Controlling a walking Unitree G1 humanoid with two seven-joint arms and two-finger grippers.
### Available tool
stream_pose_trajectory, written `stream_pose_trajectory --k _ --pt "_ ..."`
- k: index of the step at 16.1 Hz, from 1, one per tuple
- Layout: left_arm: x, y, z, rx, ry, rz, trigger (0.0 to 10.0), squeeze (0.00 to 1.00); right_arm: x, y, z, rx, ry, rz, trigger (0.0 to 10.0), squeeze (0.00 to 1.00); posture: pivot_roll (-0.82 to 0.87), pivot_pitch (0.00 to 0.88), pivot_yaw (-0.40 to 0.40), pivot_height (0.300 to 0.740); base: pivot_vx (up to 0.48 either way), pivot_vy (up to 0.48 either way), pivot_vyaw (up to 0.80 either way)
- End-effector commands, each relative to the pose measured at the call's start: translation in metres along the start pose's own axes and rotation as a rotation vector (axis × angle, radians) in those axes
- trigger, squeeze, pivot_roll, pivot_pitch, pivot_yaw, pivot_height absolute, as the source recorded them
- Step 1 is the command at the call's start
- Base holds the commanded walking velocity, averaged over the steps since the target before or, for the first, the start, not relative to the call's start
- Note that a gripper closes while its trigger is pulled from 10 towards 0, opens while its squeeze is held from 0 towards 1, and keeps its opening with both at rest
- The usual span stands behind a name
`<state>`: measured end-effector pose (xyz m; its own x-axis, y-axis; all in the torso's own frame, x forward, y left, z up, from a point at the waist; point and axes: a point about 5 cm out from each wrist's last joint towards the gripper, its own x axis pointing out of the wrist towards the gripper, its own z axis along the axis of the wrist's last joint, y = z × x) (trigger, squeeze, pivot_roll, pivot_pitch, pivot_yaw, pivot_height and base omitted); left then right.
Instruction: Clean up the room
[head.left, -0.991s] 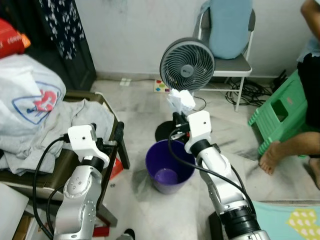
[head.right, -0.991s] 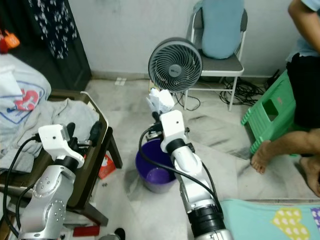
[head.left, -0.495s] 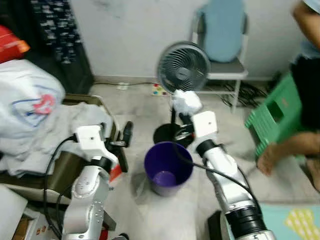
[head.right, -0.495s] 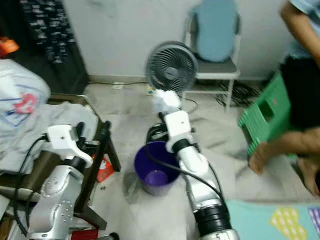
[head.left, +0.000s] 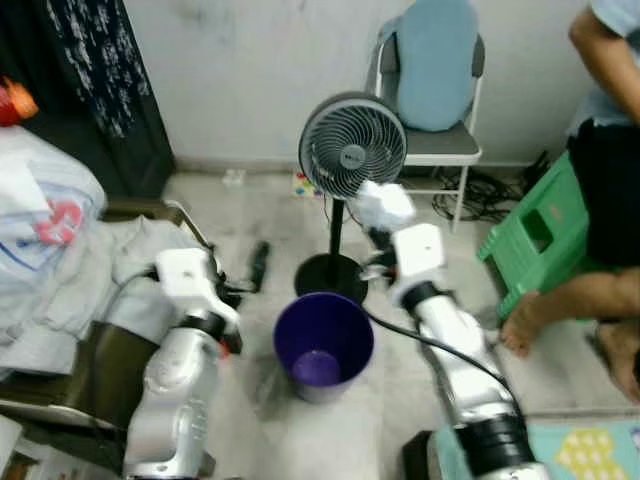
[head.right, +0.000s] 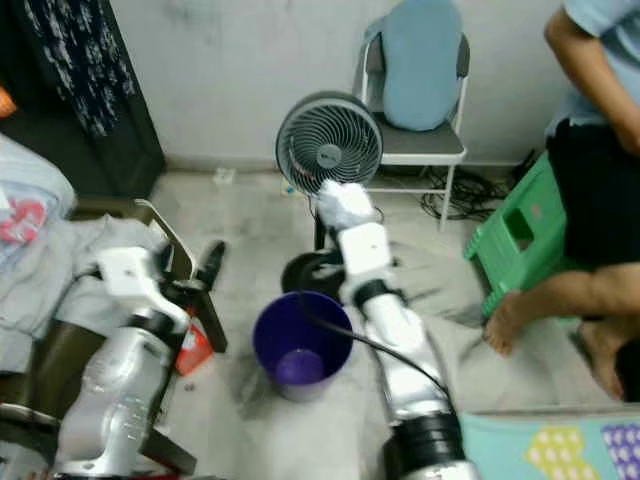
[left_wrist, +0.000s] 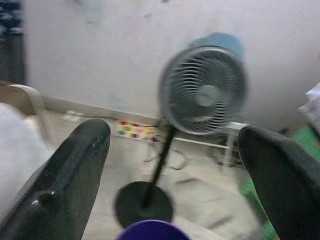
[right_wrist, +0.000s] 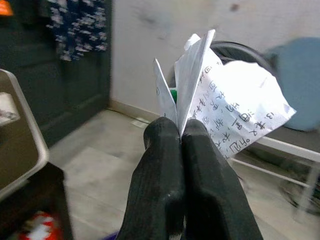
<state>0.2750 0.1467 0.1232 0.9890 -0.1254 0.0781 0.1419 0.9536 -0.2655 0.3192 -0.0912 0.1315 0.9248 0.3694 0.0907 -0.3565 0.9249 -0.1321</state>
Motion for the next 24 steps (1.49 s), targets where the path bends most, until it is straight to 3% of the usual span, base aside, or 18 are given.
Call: stream_pose_trajectory --k 1,9,13,15,24 --pt "0.0014 -0.0009 0.0014 -0.003 -0.005 -0.002 10.0 0.00 0.0010 0.0000 0.0028 -0.008 -0.010 0.008 10.0 0.00 -0.06 0.074 -0.030 0.740 0.270 0.000 0.00" --pt "0.0032 -0.0020 0.0010 -0.002 -0.007 -0.006 10.0 0.00 0.0017 0.0005 0.0032 -0.010 -0.015 0.007 10.0 0.00 -0.06 0.072 -0.027 0.740 0.267 0.000 0.00" --pt "0.0042 0.0039 -0.0029 -0.020 0.019 0.078 10.0 0.00 0.0015 0.0014 0.0032 -0.013 -0.015 0.008 10.0 0.00 -0.06 0.073 -0.028 0.740 0.000 0.000 0.00" --pt "0.0050 0.0032 -0.0035 -0.024 0.025 0.073 10.0 0.00 0.0016 0.0014 0.0031 -0.011 -0.014 0.006 10.0 0.00 -0.06 0.073 -0.028 0.740 0.000 0.000 0.80" --pt "0.0064 0.0007 -0.0040 -0.045 0.033 0.067 10.0 0.00 0.0017 0.0010 0.0021 -0.003 -0.012 -0.001 10.0 0.00 -0.07 0.071 -0.022 0.740 0.000 0.092 0.00"
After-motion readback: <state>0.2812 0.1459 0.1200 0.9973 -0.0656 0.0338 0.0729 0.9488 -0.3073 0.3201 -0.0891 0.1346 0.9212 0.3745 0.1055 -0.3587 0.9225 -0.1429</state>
